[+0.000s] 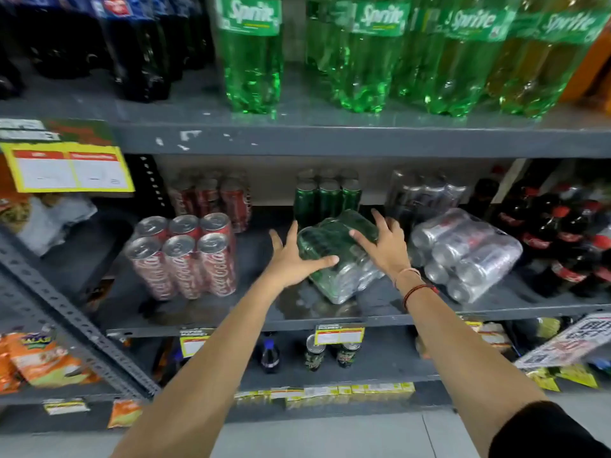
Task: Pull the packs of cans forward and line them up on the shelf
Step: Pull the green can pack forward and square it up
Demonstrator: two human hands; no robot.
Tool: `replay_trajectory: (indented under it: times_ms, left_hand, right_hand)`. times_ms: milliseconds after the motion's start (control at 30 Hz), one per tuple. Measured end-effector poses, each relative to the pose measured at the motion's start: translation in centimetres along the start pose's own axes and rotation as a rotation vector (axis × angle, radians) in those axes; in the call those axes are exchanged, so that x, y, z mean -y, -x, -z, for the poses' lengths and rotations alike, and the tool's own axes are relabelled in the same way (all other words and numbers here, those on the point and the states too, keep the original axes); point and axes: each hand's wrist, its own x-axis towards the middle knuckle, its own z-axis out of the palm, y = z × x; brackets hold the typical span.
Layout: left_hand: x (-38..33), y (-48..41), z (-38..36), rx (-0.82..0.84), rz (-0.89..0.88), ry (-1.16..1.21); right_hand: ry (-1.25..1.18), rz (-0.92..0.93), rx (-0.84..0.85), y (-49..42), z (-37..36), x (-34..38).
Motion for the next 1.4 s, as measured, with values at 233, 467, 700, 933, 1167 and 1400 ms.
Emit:
replay_trajectory:
  times_ms: [233, 467, 700, 933, 1167, 1400]
  left_hand:
    - [-2.0, -3.2, -6.5, -0.028, 0.210, 0.204]
    - [-2.4, -4.5, -6.8, -0.069, 0.253, 0.212]
    - [-0.9, -4.2, -7.0, -0.125, 0.077, 0.140]
    - [1.5, -2.3, -6.4, -0.141, -0.262, -0.120]
    - [4.0, -1.1, -7.4, -0.262, -0.434, -0.340]
    - [6.0, 0.1, -8.9, -0.332, -0.496, -0.369]
  right_hand:
    - [-0.114, -0.022, 0.496, -4.3, 2.3, -2.7]
    - [-0.064, 0.072, 0.812, -7.9, 2.6, -2.6]
    - [-0.282, 0.074, 0.534, -4.9, 1.9, -3.9]
    - [-0.429, 0.216, 0.018, 2.6, -0.5, -5.4]
    - [-0.402, 0.228, -0.054, 5.5, -2.1, -5.6]
    - [-0.360, 0.240, -0.074, 7.6, -2.9, -6.9]
